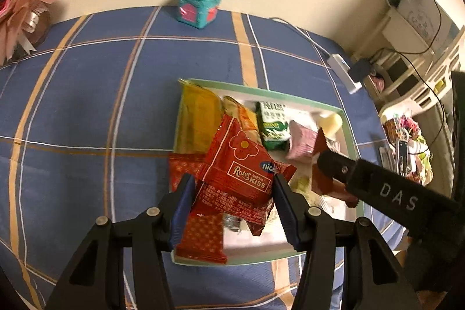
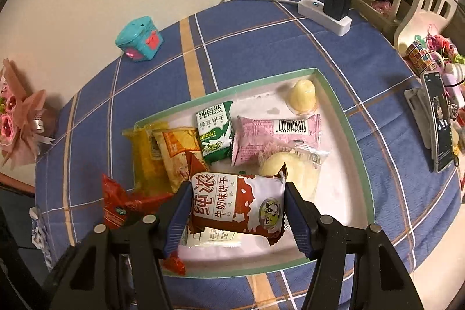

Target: Organize snacks

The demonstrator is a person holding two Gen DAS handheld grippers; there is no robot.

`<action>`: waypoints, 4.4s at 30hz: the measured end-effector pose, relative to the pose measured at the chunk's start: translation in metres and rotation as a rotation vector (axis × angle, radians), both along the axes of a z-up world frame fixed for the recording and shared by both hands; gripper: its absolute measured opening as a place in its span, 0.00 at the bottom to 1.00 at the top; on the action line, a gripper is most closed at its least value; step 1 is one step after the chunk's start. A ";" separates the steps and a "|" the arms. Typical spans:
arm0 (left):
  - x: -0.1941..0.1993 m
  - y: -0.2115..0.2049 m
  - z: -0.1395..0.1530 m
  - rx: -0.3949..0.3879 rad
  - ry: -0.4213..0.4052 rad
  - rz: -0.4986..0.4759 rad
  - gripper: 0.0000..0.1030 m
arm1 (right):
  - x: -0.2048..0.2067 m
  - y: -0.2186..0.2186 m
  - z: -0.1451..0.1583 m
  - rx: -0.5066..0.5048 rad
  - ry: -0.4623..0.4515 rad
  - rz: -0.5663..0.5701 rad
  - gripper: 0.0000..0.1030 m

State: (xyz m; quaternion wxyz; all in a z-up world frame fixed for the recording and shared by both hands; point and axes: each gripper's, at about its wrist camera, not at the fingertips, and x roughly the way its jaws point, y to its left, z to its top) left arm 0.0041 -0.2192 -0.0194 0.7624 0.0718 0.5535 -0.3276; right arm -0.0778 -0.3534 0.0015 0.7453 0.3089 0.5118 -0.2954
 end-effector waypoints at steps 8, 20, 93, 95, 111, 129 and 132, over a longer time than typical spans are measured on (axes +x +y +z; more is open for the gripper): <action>-0.004 -0.009 -0.009 0.021 0.032 -0.029 0.60 | 0.005 0.000 -0.005 0.000 0.021 0.012 0.65; 0.000 -0.002 -0.004 0.039 0.041 -0.013 0.67 | 0.005 0.002 -0.005 -0.010 0.038 0.019 0.67; -0.027 0.155 0.017 0.370 -0.276 0.282 1.00 | -0.050 0.109 0.006 -0.172 0.031 0.166 1.00; -0.027 0.154 0.017 0.372 -0.276 0.280 1.00 | -0.051 0.109 0.006 -0.171 0.031 0.166 1.00; -0.026 0.152 0.014 0.382 -0.266 0.272 1.00 | -0.050 0.109 0.005 -0.166 0.042 0.163 1.00; -0.025 0.156 0.018 0.350 -0.255 0.265 1.00 | -0.047 0.114 0.011 -0.193 0.039 0.181 1.00; -0.025 0.156 0.019 0.348 -0.257 0.263 1.00 | -0.046 0.116 0.011 -0.196 0.041 0.186 1.00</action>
